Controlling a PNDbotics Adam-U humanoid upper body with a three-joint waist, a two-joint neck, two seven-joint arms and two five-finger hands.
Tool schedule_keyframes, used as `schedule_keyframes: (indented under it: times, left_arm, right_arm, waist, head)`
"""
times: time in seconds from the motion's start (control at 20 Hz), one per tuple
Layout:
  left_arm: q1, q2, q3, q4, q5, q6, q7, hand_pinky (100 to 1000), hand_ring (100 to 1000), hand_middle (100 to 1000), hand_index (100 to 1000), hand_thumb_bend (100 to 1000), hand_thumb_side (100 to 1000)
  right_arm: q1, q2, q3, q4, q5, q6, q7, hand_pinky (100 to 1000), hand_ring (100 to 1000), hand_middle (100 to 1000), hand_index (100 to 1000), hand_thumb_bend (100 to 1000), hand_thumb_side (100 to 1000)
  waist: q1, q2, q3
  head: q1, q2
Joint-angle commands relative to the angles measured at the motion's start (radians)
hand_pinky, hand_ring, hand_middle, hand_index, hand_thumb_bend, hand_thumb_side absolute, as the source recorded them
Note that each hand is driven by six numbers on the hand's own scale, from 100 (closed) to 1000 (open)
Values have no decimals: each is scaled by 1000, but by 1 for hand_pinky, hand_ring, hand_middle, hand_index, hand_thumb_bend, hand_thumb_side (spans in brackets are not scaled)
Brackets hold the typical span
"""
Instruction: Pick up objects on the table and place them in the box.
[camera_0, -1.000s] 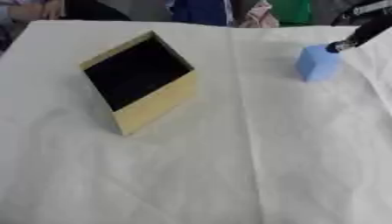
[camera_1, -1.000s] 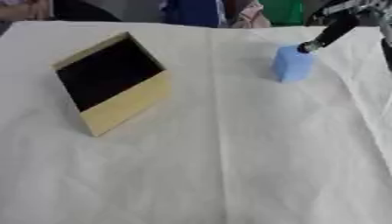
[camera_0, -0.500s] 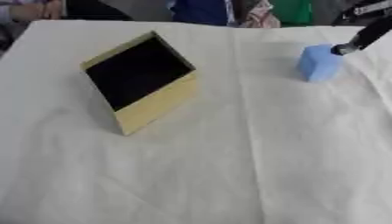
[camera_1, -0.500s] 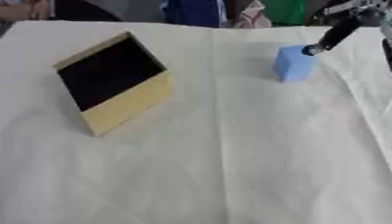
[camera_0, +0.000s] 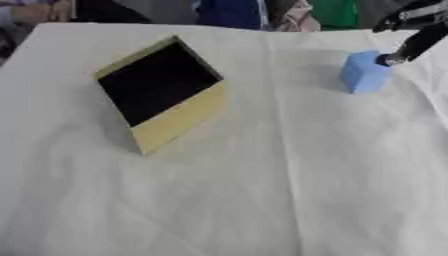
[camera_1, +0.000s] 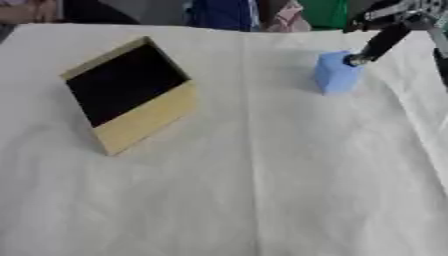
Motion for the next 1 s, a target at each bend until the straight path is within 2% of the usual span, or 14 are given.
schedule_keyframes:
  times: [0.05,0.3,0.45,1.0]
  left_arm:
    - [-10,20,12,-16,-5,-1,-7,663,593,609,871,100,890]
    - [-11,21,13,-16,-6,-1,-11,663,593,609,871,100,889]
    - [-14,20,12,-16,-5,-2,-14,663,593,609,871,100,889]
    - [-18,17,11,-16,-3,-4,-24,663,593,609,872,100,896]
  right_arm:
    - [-12,-42,10,-24,-8,-97,80,1000,988,978,1000,284,492]
    - [1,-57,37,-42,-1,-131,80,1000,994,995,1000,363,505]
    - [4,-61,64,-61,31,-140,80,1000,995,1000,1000,484,533]
    - [-19,-13,63,-42,144,-175,75,1000,995,1000,1000,528,546]
  waist:
    - [-1,-17,1]
    - [-4,-18,0]
    - [-5,-18,1]
    - [-2,-12,6]
  head:
    - [5,-2]
    - [7,-4]
    - [6,-9]
    - [0,-12]
